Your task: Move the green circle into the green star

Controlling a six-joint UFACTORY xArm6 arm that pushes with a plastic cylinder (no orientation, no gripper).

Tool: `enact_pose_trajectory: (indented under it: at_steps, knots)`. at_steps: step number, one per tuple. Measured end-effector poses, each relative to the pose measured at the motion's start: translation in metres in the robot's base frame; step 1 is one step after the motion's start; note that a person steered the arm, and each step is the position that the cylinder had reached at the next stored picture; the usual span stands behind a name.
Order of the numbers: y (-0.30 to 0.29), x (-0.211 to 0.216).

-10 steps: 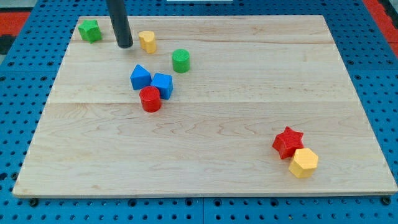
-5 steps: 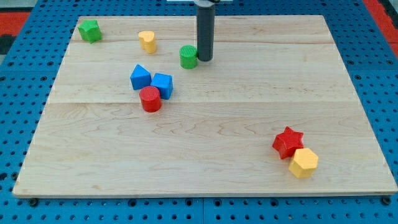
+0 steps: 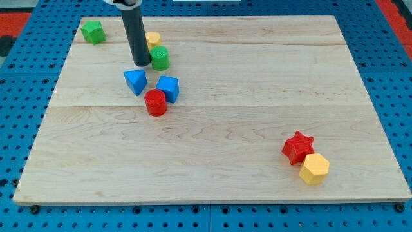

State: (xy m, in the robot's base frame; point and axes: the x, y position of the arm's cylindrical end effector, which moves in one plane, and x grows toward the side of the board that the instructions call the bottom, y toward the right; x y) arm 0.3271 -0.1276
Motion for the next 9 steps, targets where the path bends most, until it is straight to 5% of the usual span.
enact_pose_trajectory:
  at_steps: [2,3,5,7,9]
  knots:
    - [0.079,0.037]
    - [0.110,0.015]
    - [0.010,-0.084]
    - [0.080,-0.100]
    - [0.035,-0.125]
